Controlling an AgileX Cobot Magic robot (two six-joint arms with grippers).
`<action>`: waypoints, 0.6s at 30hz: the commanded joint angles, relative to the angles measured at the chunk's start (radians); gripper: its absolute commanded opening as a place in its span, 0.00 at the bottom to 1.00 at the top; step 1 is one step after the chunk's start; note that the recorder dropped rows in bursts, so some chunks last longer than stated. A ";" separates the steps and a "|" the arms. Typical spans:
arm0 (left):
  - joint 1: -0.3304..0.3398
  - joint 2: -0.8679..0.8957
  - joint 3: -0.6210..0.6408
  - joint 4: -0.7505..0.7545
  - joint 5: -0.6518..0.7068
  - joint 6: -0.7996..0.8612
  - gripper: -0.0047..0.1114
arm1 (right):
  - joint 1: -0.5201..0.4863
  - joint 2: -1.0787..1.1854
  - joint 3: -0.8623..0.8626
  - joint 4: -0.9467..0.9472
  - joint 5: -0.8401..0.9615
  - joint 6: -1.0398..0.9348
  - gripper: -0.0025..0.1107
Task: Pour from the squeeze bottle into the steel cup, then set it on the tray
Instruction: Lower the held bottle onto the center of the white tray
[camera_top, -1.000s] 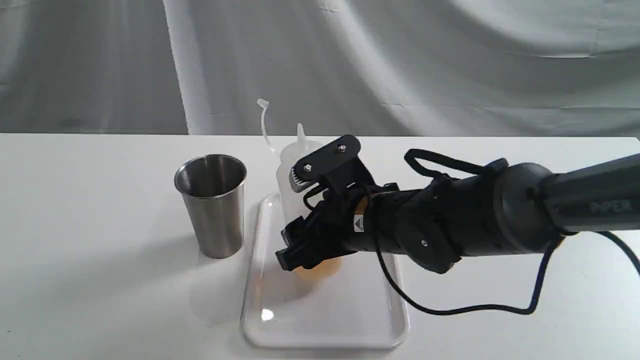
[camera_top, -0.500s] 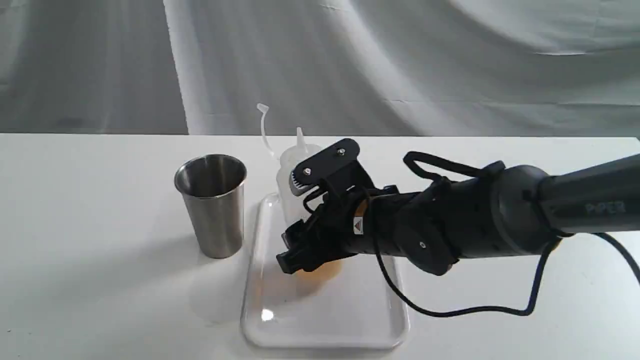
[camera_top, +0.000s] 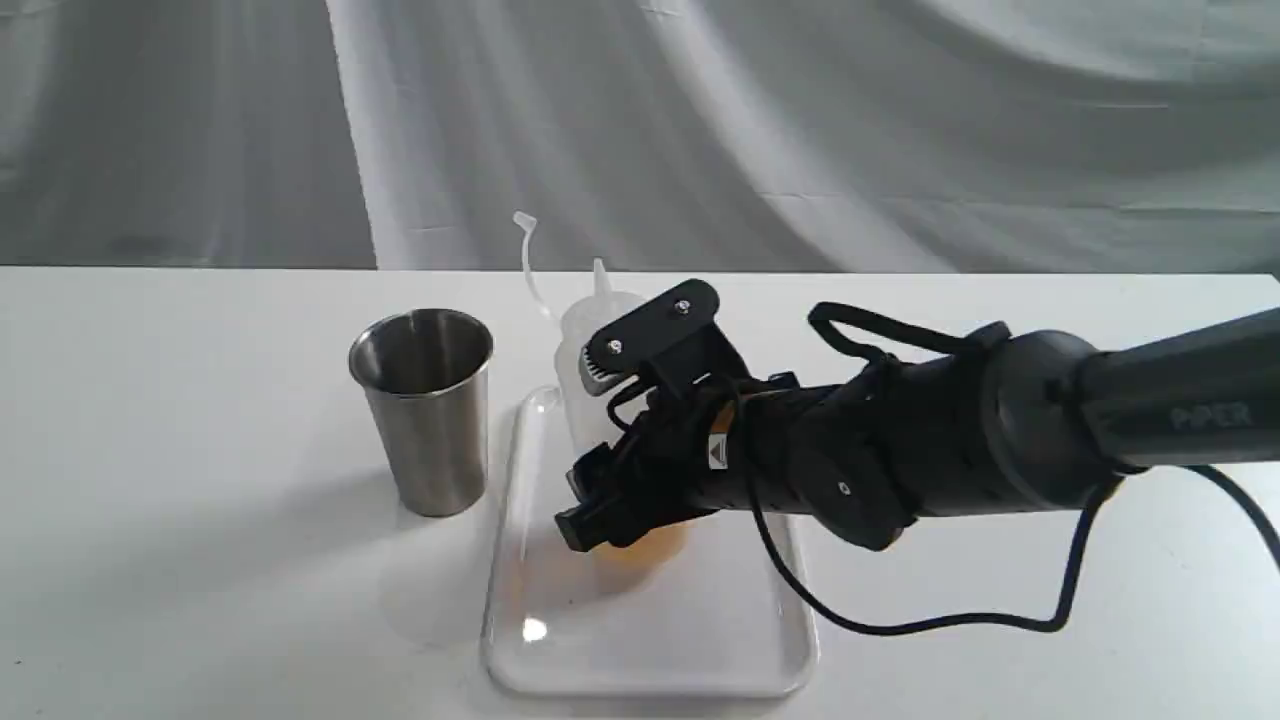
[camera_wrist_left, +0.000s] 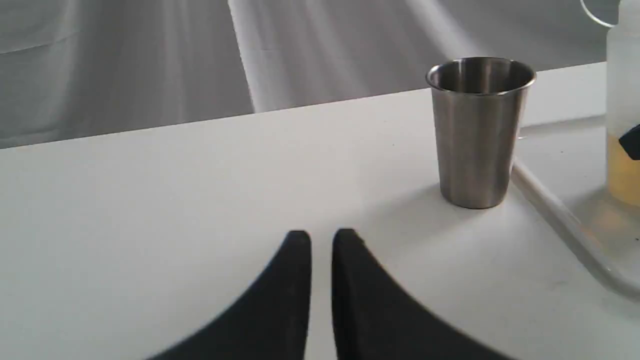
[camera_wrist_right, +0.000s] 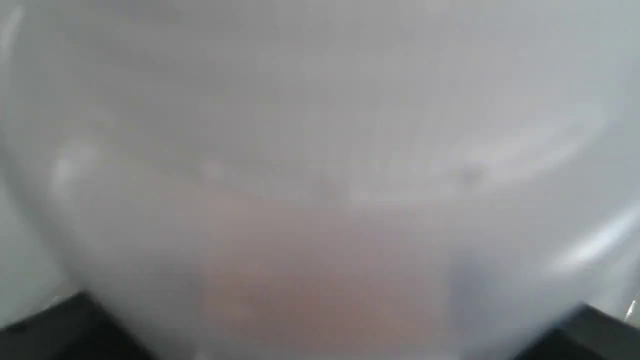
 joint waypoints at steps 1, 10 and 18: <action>-0.003 -0.005 0.004 0.001 -0.007 -0.002 0.11 | -0.007 -0.010 -0.001 0.012 -0.025 -0.011 0.50; -0.003 -0.005 0.004 0.001 -0.007 -0.002 0.11 | -0.007 -0.010 -0.001 0.012 -0.023 -0.011 0.51; -0.003 -0.005 0.004 0.001 -0.007 -0.002 0.11 | -0.007 -0.010 -0.001 0.012 -0.023 -0.011 0.67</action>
